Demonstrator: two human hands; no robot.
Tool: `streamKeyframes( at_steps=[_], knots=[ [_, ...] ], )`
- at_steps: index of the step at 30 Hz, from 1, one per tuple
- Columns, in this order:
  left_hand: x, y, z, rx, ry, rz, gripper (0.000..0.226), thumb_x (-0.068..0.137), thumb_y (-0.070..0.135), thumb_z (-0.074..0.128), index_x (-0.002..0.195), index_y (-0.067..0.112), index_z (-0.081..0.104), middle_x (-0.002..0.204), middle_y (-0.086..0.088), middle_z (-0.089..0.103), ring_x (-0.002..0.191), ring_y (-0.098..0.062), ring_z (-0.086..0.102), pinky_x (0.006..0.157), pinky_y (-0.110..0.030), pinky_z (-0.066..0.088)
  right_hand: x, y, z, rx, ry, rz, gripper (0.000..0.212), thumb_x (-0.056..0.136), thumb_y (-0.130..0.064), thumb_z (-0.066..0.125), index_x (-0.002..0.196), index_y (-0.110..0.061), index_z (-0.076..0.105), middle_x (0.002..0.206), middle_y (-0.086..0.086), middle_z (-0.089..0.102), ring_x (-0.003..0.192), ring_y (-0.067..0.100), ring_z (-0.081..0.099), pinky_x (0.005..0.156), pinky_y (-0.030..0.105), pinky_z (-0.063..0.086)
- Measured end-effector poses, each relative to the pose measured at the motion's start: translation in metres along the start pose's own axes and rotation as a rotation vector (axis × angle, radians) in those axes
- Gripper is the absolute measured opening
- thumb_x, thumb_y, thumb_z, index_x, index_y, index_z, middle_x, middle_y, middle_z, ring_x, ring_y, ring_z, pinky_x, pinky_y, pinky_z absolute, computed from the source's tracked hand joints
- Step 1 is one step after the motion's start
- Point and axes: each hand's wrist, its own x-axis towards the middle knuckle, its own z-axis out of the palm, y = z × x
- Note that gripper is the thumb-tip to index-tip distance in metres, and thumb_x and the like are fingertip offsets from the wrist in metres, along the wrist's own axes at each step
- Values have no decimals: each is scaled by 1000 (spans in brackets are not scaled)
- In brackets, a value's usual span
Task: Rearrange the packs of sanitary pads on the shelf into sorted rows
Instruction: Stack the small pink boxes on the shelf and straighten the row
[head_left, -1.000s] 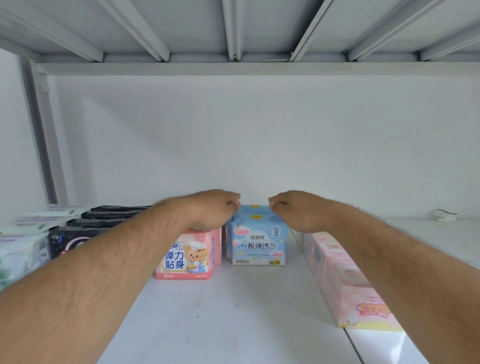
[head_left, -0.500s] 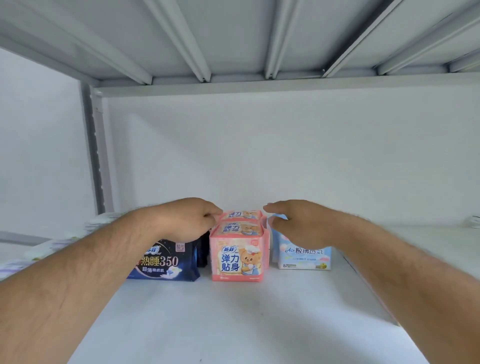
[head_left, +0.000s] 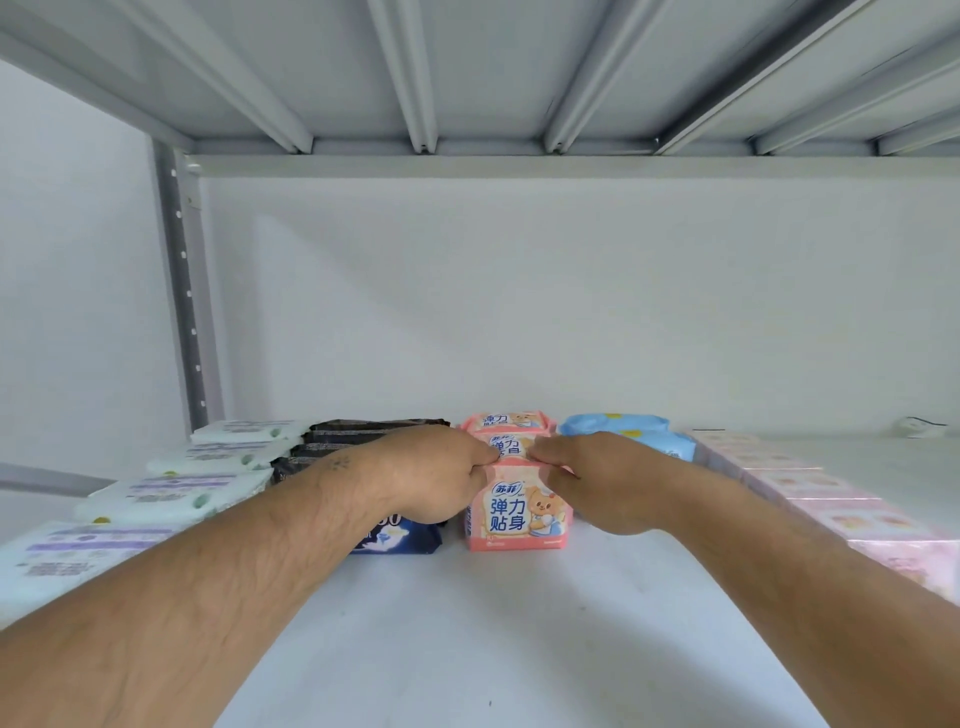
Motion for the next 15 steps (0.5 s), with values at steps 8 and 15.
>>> streamKeyframes(
  at_steps=[8,15],
  knots=[
    [-2,3,1,-34,-6,17,40,104,38,31,141,29,44,138,7,54,119,-17,52,102,-35,44,3,12,3,202,-101,34,27,105,-30,39,124,-26,58,115,-5,67,103,17,64,91,31,53],
    [-3,0,-9,-124,-6,-28,42,105,36,31,144,25,43,147,4,46,131,-18,44,110,-34,36,9,16,-4,222,-30,2,30,105,-34,40,125,-28,61,124,-9,65,113,13,59,102,27,43]
  ],
)
